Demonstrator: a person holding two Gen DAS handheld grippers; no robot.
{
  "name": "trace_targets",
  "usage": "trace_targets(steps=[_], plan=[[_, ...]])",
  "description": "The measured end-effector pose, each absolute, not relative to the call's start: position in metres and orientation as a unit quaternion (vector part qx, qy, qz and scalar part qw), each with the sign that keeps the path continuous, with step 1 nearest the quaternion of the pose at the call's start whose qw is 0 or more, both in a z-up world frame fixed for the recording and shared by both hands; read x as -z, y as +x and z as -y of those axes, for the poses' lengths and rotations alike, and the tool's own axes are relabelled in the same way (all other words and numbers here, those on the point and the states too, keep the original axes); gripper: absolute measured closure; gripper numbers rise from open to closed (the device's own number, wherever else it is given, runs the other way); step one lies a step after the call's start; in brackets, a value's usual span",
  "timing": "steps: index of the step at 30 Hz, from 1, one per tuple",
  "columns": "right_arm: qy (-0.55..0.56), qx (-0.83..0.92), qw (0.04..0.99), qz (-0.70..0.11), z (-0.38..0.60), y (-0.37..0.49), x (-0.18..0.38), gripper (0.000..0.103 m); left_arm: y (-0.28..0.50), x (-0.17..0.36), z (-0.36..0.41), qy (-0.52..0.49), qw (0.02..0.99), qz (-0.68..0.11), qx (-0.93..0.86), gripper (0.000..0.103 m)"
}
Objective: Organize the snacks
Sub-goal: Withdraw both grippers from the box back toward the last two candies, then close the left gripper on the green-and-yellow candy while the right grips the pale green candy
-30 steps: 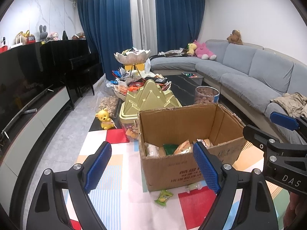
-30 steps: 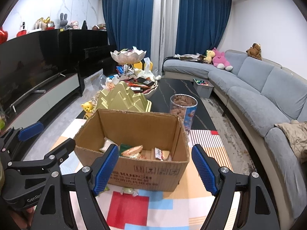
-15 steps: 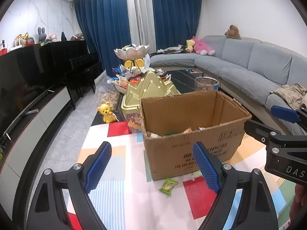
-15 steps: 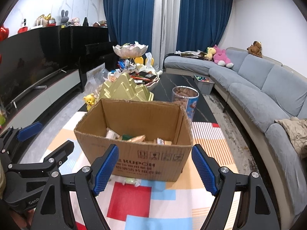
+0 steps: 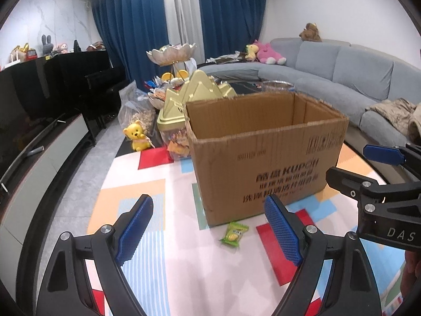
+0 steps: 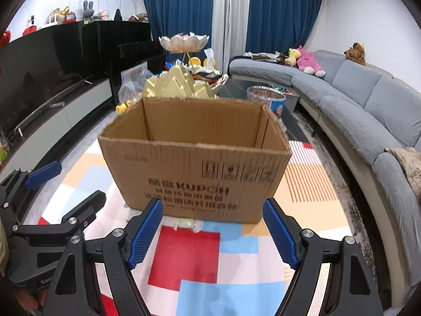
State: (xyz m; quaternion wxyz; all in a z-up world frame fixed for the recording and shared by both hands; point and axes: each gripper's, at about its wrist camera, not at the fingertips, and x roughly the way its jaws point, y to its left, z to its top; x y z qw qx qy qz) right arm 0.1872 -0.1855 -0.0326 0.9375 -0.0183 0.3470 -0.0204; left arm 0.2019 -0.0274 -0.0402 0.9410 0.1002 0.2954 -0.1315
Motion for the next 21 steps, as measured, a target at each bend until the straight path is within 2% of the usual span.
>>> trace_targets(steps=[16, 21], plan=[[-0.016, 0.017, 0.921, -0.389, 0.181, 0.206, 0.079, 0.024, 0.214, 0.094, 0.035, 0.124, 0.919, -0.337, 0.161, 0.016], [-0.012, 0.013, 0.914, -0.404, 0.183, 0.215, 0.093, 0.024, 0.223, 0.108, 0.039, 0.130, 0.910, -0.353, 0.172, 0.020]])
